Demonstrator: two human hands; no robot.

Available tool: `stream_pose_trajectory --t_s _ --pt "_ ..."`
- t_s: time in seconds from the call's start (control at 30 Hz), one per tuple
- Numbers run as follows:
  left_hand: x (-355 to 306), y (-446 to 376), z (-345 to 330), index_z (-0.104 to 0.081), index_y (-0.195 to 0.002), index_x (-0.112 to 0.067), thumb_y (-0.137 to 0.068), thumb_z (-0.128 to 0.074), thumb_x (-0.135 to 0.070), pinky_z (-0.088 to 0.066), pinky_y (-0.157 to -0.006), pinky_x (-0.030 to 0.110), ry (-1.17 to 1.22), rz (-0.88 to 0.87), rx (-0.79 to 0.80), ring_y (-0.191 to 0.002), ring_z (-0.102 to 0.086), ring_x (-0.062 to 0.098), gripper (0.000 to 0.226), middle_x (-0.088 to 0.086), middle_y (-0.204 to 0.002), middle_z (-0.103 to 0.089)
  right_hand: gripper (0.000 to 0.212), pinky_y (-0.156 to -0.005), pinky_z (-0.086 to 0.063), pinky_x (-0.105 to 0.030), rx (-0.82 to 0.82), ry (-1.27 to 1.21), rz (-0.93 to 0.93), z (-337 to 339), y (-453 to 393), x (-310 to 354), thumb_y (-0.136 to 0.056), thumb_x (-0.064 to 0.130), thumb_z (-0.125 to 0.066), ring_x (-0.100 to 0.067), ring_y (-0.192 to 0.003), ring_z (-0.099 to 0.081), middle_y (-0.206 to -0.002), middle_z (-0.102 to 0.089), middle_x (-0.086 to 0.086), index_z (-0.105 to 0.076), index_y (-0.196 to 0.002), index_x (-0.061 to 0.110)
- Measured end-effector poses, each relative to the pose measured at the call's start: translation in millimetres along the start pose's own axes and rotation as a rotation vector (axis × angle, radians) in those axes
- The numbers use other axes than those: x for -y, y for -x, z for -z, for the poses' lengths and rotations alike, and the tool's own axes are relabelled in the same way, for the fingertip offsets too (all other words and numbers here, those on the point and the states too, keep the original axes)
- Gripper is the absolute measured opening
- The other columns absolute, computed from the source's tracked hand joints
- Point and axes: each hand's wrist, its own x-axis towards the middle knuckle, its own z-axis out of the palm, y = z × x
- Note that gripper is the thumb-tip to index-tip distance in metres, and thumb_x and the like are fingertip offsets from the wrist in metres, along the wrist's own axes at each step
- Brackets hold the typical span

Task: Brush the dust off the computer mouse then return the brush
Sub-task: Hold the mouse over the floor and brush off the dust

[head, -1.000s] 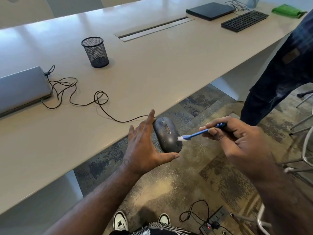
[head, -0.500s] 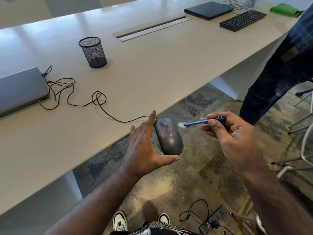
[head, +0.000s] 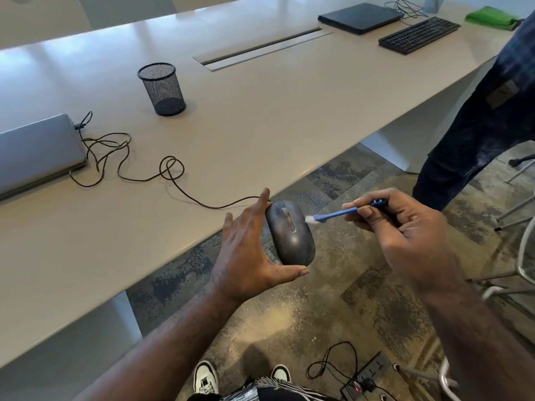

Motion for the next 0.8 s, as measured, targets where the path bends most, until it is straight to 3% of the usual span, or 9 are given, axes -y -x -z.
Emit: stream_pose_trajectory --t_s 0.17,0.3,0.53,0.67,0.8 --pt "0 -2 0 0.006 -0.155 -0.034 -0.052 -0.074 -0.077 -0.005 -0.120 0.056 -0.007 -0.007 -0.005 -0.142 -0.028 0.011 0.137 -0.006 -0.152 -0.036 0.018 -0.074 -0.063 -0.041 0.077 0.100 0.052 -7 1 1 -0.091 0.012 -0.065 -0.014 -0.088 -0.075 -0.092 -0.077 0.006 -0.074 -0.100 0.026" --pt "3 -1 2 0.008 -0.154 -0.035 -0.052 -0.074 -0.077 0.000 -0.122 0.053 -0.021 -0.001 -0.013 -0.143 -0.026 0.009 0.138 -0.006 -0.152 -0.035 0.010 -0.063 -0.059 -0.057 0.143 0.127 0.078 0 2 2 -0.088 0.025 -0.063 -0.034 -0.078 -0.071 -0.084 -0.075 0.002 -0.070 -0.092 0.031" --pt "-2 0 -3 0.010 -0.154 -0.035 -0.053 -0.073 -0.077 0.004 -0.122 0.050 -0.038 -0.035 0.020 -0.144 -0.023 0.008 0.137 -0.007 -0.154 -0.032 0.014 -0.079 -0.063 -0.039 0.004 0.049 0.070 -5 -6 2 -0.093 0.007 -0.063 -0.013 -0.092 -0.075 -0.096 -0.077 0.004 -0.071 -0.103 0.012" --pt "-5 1 -6 0.009 -0.155 -0.034 -0.053 -0.075 -0.076 0.006 -0.122 0.047 -0.038 -0.056 0.051 -0.146 -0.016 0.005 0.138 -0.007 -0.158 -0.026 0.021 -0.071 -0.063 -0.043 -0.023 0.148 0.110 -16 -14 -4 -0.093 0.009 -0.066 -0.011 -0.087 -0.075 -0.097 -0.077 0.005 -0.073 -0.108 0.023" --pt "-4 2 -2 0.012 -0.153 -0.036 -0.054 -0.075 -0.075 0.005 -0.122 0.050 -0.046 -0.055 0.043 -0.147 -0.017 0.007 0.138 -0.007 -0.159 -0.025 0.026 -0.071 -0.063 -0.040 0.078 0.231 0.160 -24 -13 -2 -0.091 0.006 -0.066 -0.010 -0.087 -0.074 -0.097 -0.076 0.006 -0.072 -0.106 0.027"
